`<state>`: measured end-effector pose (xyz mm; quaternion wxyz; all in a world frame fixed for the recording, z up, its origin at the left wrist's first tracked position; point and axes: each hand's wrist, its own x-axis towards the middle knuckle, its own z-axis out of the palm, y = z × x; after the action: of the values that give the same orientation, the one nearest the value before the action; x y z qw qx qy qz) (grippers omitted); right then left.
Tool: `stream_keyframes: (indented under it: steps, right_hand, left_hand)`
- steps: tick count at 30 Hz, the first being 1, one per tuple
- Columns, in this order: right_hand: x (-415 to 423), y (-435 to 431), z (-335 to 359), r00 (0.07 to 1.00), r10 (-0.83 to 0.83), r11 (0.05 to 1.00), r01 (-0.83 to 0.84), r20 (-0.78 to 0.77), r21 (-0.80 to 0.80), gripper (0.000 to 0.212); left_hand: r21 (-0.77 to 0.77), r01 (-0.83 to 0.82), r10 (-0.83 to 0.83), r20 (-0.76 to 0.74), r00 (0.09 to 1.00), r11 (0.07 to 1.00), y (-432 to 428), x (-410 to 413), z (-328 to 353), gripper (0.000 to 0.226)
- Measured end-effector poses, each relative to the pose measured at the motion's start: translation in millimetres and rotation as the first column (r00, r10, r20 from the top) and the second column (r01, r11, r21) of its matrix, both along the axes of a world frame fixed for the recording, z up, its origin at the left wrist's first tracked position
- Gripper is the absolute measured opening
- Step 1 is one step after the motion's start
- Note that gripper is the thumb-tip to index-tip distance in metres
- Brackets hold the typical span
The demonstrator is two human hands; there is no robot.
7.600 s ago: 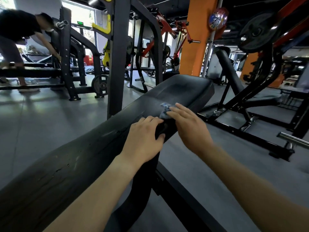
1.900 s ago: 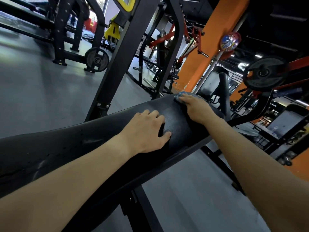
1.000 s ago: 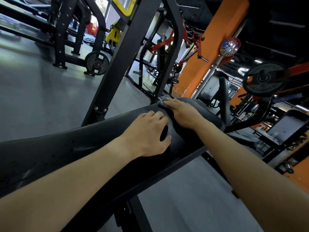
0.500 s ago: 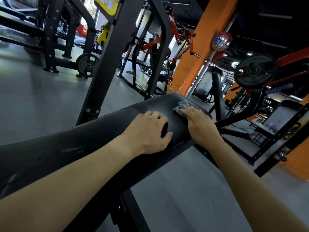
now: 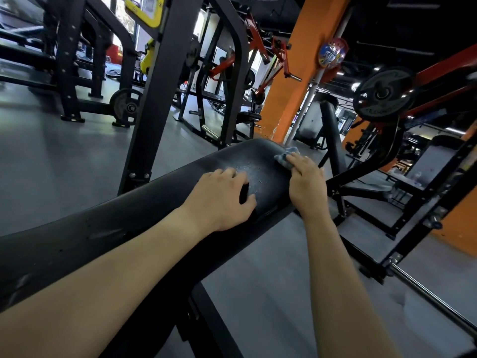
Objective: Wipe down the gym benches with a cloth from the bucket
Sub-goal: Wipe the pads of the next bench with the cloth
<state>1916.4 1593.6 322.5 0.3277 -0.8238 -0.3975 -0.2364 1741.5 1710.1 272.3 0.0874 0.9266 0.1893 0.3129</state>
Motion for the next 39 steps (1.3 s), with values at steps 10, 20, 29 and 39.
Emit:
stream_keyframes:
  steps: [10,20,29,39]
  right_hand:
    - [-25.8,3.2,11.7,0.983,0.012,0.950,0.046,0.182,-0.309,0.054]
    - [-44.0,3.4,6.9,0.964,0.170,0.830,-0.028,0.205,-0.557,0.057]
    - [-88.8,45.0,-14.2,0.950,0.236,0.785,-0.063,0.203,-0.616,0.055]
    - [-67.4,64.3,8.2,0.969,0.165,0.762,-0.007,0.184,-0.648,0.058]
  left_hand:
    - [-0.055,0.016,-0.016,0.008,1.000,0.998,0.1,-1.0,-0.4,0.054]
    - [-0.100,-0.018,0.023,0.042,0.999,0.995,5.0,-41.2,-20.8,0.046]
    - [-0.244,-0.180,0.173,-0.051,0.984,0.953,48.9,-88.4,-43.1,0.049]
    - [-0.244,-0.124,0.121,-0.026,0.992,0.962,53.9,-91.8,-51.5,0.051]
